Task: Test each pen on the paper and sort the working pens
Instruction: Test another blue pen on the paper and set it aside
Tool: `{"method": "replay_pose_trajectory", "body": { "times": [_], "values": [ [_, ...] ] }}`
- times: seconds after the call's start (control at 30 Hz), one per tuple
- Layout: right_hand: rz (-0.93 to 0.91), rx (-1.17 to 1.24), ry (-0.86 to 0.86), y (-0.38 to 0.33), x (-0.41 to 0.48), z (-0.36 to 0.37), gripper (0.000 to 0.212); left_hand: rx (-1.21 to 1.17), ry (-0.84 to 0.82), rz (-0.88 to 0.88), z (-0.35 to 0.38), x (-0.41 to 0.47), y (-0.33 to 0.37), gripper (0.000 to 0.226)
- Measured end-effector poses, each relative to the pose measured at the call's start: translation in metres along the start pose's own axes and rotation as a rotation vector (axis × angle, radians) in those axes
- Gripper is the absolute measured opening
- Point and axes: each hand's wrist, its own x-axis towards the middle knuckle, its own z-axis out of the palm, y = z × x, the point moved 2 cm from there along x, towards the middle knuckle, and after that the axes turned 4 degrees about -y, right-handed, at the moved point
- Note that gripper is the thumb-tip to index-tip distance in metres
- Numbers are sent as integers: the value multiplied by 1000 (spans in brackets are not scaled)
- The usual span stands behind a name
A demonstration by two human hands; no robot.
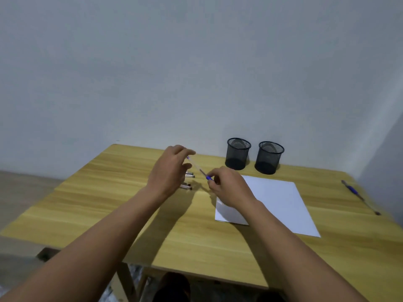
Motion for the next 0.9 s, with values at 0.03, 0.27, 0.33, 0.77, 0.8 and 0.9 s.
{"method": "replay_pose_trajectory", "body": {
  "times": [0.03,0.27,0.33,0.77,0.8,0.9],
  "values": [
    [38,73,25,5,-2,-6,21,-89,47,-57,2,2,7,39],
    [266,890,241,29,-12,-33,4,-814,-264,-510,40,16,43,34],
    [301,1128,276,34,-15,-37,5,-959,-359,-516,47,21,54,25],
    [294,1381,355,52,4,-39,7,-1005,-326,-451,44,61,55,15],
    [292,1381,363,53,7,-40,8,-988,-319,-436,45,64,53,14],
    [292,1386,371,54,16,-44,9,-972,-322,-420,50,73,45,12]
  ]
}}
